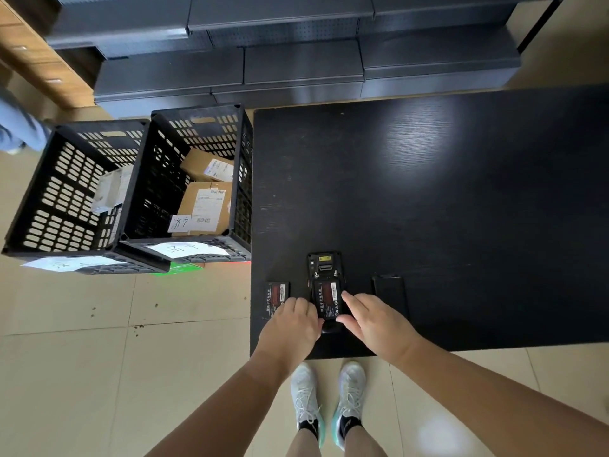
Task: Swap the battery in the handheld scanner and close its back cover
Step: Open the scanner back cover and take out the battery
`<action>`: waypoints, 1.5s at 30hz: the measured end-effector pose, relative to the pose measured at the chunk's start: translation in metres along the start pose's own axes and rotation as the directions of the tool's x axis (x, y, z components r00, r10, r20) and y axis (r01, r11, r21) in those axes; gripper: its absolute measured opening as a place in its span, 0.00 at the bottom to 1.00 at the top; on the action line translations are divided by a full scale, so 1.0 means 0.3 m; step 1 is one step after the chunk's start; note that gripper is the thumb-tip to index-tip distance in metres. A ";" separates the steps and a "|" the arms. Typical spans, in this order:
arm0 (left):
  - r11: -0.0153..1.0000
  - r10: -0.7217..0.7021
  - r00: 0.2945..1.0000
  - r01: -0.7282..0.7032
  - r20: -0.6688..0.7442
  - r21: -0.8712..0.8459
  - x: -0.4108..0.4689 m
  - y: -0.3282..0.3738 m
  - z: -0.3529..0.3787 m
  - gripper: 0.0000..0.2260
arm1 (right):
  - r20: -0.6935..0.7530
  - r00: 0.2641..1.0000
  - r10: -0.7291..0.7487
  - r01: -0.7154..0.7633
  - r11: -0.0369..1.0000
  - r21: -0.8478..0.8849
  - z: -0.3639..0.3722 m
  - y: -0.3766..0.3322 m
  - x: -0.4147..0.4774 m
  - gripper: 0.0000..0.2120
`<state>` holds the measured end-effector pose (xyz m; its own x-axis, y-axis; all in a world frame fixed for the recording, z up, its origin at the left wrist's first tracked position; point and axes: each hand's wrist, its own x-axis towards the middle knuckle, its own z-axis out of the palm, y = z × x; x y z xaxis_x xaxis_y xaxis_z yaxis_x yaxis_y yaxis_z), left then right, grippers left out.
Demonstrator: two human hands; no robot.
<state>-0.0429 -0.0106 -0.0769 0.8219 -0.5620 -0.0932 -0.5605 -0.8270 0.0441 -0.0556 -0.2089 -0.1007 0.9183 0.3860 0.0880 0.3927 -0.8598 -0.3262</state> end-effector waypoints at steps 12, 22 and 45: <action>0.999 -0.031 0.998 0.029 -0.050 -0.046 -0.008 0.005 -0.001 0.11 | 0.044 0.999 -0.019 0.020 1.000 -0.024 -0.022 -0.007 -0.001 0.23; 0.990 -0.075 0.992 0.061 -0.105 -0.129 -0.034 0.013 0.047 0.16 | 0.037 0.991 0.132 -0.136 0.978 0.157 -0.006 -0.063 -0.022 0.21; -0.338 -0.704 0.378 0.566 0.601 -0.752 0.027 0.148 -0.004 0.06 | 0.424 0.476 0.771 -0.713 0.056 0.699 -0.007 -0.177 0.044 0.12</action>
<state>-0.0611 -0.0518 -0.0744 0.6441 0.3799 -0.6639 0.7311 -0.0504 0.6804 -0.0643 -0.1588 -0.0802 0.7181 -0.3375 -0.6086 -0.6681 -0.0898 -0.7386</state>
